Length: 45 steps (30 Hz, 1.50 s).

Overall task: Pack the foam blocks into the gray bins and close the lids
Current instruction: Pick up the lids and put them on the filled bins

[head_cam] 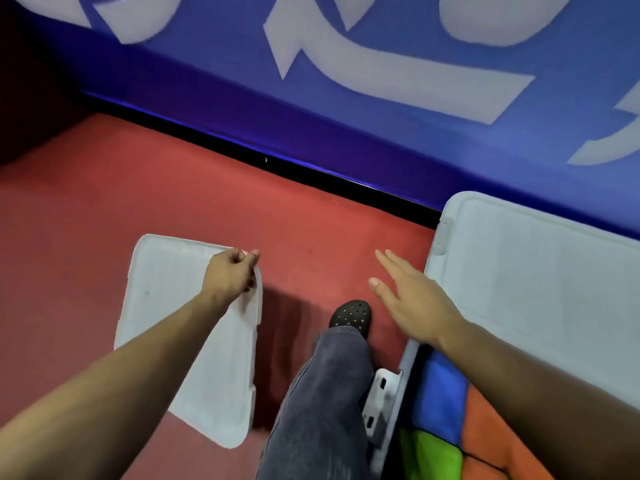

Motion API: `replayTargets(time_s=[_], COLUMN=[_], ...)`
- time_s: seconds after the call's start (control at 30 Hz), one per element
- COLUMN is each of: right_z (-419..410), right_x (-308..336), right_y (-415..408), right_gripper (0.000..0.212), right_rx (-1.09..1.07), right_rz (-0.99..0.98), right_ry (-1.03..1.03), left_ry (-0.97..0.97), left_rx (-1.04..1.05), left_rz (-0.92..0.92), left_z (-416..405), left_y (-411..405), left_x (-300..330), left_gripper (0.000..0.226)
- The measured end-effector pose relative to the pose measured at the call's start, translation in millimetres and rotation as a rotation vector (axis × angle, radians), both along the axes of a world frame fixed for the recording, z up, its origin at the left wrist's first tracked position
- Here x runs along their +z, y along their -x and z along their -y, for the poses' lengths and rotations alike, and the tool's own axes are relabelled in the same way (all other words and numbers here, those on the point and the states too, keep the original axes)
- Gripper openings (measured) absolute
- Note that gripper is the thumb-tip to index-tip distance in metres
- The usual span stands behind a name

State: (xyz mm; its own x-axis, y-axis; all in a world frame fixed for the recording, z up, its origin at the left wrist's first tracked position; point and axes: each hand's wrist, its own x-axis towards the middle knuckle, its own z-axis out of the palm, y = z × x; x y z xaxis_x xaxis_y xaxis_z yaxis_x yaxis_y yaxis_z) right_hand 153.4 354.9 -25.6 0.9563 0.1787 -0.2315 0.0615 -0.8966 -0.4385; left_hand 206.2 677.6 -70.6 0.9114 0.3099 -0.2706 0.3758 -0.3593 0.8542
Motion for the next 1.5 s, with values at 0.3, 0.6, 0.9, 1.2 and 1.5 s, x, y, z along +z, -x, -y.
replayTargets(time_s=[0.3, 0.6, 0.9, 1.2, 1.5], right_z=[31, 58, 93, 144, 251], right_x=[101, 174, 250, 293, 248], right_y=[33, 69, 92, 120, 179], right_gripper=[0.064, 0.062, 0.069, 0.079, 0.110], right_rx=[-0.060, -0.130, -0.186, -0.280, -0.904], right_rz=[0.155, 0.286, 0.450, 0.549, 0.419], right_ry=[-0.001, -0.049, -0.064, 0.034, -0.154], left_ry=[0.006, -0.054, -0.264, -0.170, 0.114], left_rx=[-0.069, -0.208, -0.404, -0.496, -0.504], left_rz=[0.212, 0.342, 0.598, 0.737, 0.639], left_z=[38, 89, 165, 206, 249], left_y=[11, 37, 83, 118, 122], left_x=[135, 259, 359, 404, 376], left_gripper=[0.037, 0.032, 0.040, 0.053, 0.048])
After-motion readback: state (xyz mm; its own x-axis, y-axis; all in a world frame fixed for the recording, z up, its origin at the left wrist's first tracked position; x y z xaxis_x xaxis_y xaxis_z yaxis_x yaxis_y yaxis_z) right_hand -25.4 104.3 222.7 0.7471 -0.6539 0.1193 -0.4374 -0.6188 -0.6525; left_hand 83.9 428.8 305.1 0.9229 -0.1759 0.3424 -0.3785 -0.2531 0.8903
